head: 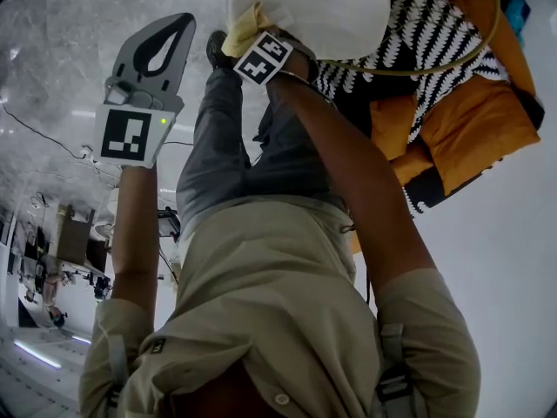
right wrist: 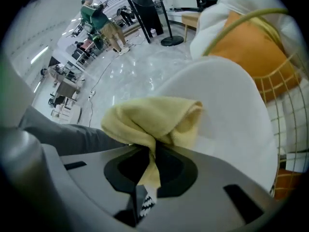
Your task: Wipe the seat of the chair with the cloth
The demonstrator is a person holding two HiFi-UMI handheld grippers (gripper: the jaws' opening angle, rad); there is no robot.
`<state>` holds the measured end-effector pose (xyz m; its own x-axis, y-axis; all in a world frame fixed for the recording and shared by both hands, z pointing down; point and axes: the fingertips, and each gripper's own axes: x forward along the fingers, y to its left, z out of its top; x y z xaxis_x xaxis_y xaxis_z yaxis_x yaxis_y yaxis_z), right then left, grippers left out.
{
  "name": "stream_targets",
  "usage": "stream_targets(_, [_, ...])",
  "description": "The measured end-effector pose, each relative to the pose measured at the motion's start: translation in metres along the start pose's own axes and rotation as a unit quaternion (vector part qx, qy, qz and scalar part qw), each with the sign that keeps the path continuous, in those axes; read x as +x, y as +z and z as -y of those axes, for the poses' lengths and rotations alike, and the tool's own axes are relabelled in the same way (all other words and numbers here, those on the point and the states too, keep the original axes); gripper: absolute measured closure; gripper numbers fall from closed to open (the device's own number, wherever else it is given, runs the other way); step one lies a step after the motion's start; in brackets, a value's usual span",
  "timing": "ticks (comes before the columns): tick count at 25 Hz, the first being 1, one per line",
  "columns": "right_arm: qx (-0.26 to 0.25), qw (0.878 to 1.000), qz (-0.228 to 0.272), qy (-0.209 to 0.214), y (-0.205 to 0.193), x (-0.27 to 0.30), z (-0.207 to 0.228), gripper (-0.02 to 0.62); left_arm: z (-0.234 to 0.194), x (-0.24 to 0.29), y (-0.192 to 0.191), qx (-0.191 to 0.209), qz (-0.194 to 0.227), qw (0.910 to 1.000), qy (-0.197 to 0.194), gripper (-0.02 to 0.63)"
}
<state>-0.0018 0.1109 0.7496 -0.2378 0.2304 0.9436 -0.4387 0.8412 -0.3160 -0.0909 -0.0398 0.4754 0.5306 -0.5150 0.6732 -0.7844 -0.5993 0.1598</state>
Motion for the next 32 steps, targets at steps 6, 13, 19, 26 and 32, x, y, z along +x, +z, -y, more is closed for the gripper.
stream_targets(6, [0.078,0.990,-0.055,-0.108,-0.133,-0.046,0.127,0.545,0.001,-0.003,0.004,-0.002,0.002,1.0000,0.003,0.589])
stream_targets(13, [0.217,0.955,-0.075,-0.187,-0.222,-0.099,0.237,0.543,0.003,-0.001,0.001,0.001,0.000,1.0000,0.001,0.589])
stream_targets(19, [0.207,0.958,-0.071,-0.186,-0.183,-0.089,0.236,0.543,0.002,-0.002,0.005,-0.004,0.002,1.0000,0.002,0.589])
stream_targets(26, [0.190,0.973,0.016,-0.133,-0.035,-0.033,0.167,0.548,0.000,0.000,-0.005,-0.006,-0.002,1.0000,0.004,0.589])
stream_targets(32, [0.117,0.989,0.053,-0.080,0.058,-0.026,0.095,0.548,-0.005,-0.015,-0.001,0.002,-0.006,0.9998,0.017,0.589])
